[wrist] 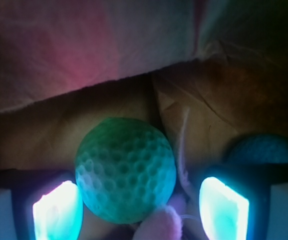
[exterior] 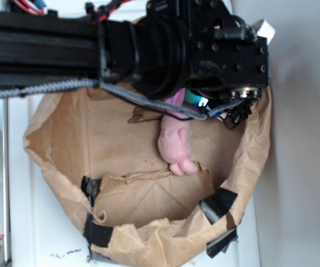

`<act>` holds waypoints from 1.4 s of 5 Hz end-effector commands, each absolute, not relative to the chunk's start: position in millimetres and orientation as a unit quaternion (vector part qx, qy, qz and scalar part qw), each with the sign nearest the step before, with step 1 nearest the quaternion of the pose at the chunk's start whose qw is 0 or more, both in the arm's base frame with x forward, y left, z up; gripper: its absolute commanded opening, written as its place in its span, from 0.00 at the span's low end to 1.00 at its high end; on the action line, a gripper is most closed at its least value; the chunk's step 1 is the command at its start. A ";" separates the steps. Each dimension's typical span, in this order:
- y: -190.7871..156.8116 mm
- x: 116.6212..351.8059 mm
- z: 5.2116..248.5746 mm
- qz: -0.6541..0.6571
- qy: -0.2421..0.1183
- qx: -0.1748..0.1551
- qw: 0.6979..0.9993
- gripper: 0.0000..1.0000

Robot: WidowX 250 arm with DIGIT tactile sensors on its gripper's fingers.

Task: Grab the blue ball.

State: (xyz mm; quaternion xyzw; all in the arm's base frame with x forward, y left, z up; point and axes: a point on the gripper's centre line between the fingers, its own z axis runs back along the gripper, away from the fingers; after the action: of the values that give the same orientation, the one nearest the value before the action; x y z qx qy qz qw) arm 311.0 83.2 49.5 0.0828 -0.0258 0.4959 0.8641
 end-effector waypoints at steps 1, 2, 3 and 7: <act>96.8 267.2 99.3 0.483 -0.043 0.034 0.874 1.00; 95.2 258.8 111.1 0.477 -0.032 0.020 0.878 1.00; 95.0 260.7 108.2 0.483 -0.027 0.023 0.875 1.00; 105.9 254.2 107.4 0.560 -0.010 0.026 0.828 1.00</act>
State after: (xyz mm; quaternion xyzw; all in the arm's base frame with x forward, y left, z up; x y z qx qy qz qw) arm 252.3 91.0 95.3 0.0300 0.0140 0.5433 0.8389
